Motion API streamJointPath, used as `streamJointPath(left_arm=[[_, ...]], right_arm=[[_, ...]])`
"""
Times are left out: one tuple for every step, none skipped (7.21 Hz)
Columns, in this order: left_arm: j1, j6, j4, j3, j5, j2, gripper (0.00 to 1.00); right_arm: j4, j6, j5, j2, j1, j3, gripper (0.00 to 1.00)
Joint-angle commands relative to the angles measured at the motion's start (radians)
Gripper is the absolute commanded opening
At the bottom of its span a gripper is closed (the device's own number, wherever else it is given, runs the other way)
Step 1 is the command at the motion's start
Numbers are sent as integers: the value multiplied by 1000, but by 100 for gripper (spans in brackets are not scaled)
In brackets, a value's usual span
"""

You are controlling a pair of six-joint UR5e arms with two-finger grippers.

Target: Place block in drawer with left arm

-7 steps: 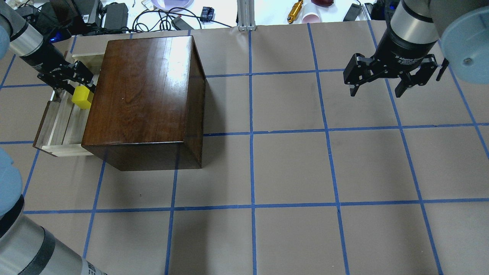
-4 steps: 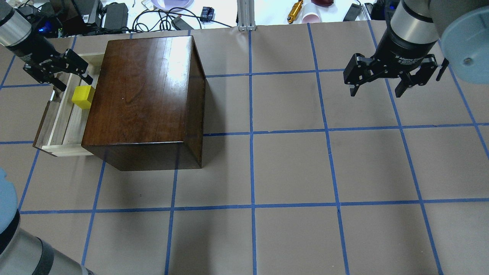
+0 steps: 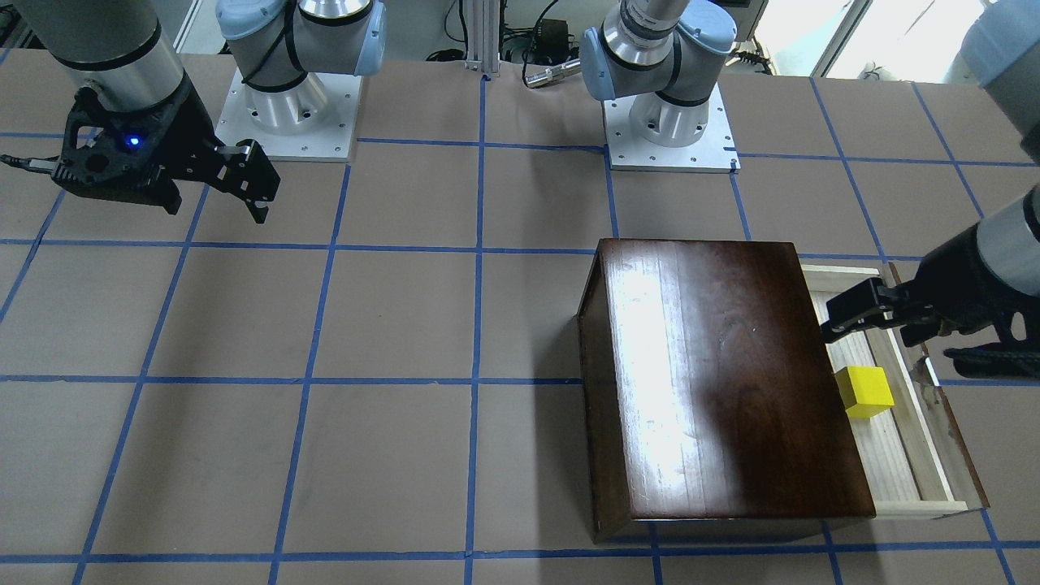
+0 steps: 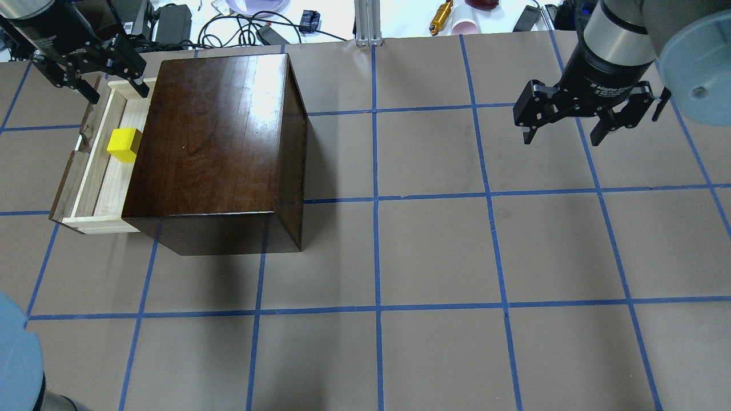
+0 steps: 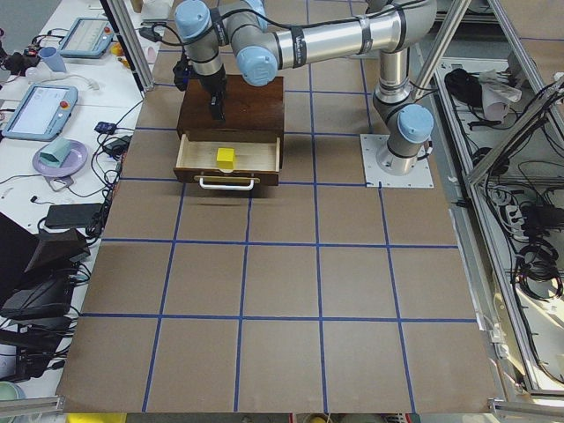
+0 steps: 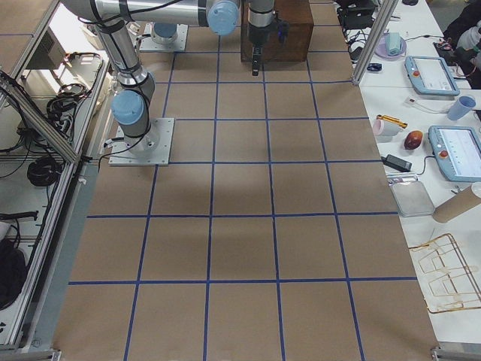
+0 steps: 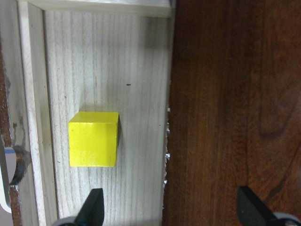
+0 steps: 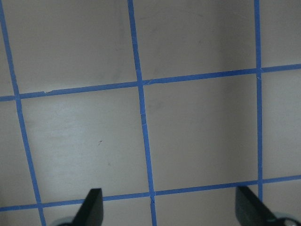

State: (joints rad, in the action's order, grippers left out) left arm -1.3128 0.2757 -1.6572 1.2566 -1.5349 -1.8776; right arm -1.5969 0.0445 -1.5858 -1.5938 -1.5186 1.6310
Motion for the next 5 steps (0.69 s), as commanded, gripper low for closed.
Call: streamJointPath(left_arm=[[-127,-99,-3,9,-30,49,100],[-178,-142,-6,27,-33,63,100],[-210,-173,-4,64,-31,84,100],[-217,-171,-3,110,-27,104,100],[-221,-179,5,163,-25,136,100]], right_arm=[[0,0,1,0,0,1,100],[0,0,1,0,0,0,100],[0,0,1,0,0,0,100],[0,0,1,0,0,0,100],[0,0,1,0,0,0,100]])
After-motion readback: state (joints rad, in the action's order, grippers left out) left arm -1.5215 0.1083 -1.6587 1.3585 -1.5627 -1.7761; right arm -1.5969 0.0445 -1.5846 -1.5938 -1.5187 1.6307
